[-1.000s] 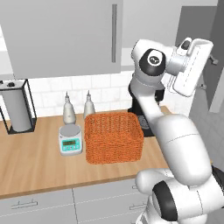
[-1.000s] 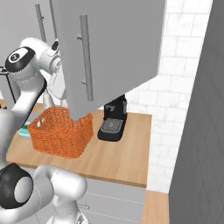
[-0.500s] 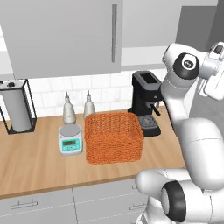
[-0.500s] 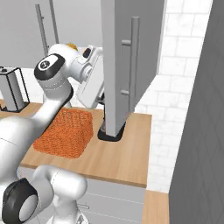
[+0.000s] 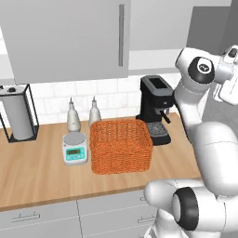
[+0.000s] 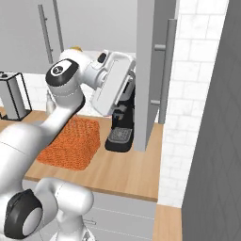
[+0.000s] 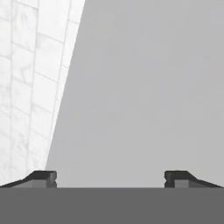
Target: Open the cabinet, pick up the bread from the cabinet and place it in the basket. Then move the basket to the dining counter.
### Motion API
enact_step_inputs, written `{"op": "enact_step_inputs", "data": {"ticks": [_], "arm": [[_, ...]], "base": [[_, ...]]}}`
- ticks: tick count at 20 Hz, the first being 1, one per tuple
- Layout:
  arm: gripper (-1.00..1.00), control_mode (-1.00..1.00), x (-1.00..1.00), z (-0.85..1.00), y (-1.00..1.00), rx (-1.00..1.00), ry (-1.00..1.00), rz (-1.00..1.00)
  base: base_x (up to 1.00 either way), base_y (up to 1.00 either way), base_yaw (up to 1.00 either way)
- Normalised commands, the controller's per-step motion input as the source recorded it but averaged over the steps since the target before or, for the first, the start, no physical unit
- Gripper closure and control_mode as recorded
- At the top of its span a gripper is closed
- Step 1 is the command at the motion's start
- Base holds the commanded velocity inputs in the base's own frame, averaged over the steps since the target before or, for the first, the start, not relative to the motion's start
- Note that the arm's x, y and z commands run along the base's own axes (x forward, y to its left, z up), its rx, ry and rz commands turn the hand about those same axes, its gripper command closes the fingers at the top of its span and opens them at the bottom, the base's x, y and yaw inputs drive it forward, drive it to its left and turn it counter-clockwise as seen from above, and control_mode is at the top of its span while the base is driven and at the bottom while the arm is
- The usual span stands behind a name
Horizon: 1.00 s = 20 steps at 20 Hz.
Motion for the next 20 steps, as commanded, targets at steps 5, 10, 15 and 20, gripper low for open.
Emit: {"op": "enact_step_inputs", "data": {"ticks": [5, 10, 15, 20], "arm": [[-1.0, -1.0, 0.04, -0.25, 1.0, 0.02, -0.01, -0.02], [-1.0, -1.0, 0.0, -0.94, 0.89, 0.5, 0.01, -0.04], [-1.0, -1.0, 0.15, -0.97, 0.8, 0.65, -0.03, 0.0], [-1.0, -1.0, 0.52, -0.34, 0.81, 0.32, -0.47, -0.21]], "base": [[0.0, 0.0, 0.0], [0.0, 0.0, 0.0], [0.0, 0.0, 0.0], [0.0, 0.0, 0.0]]}}
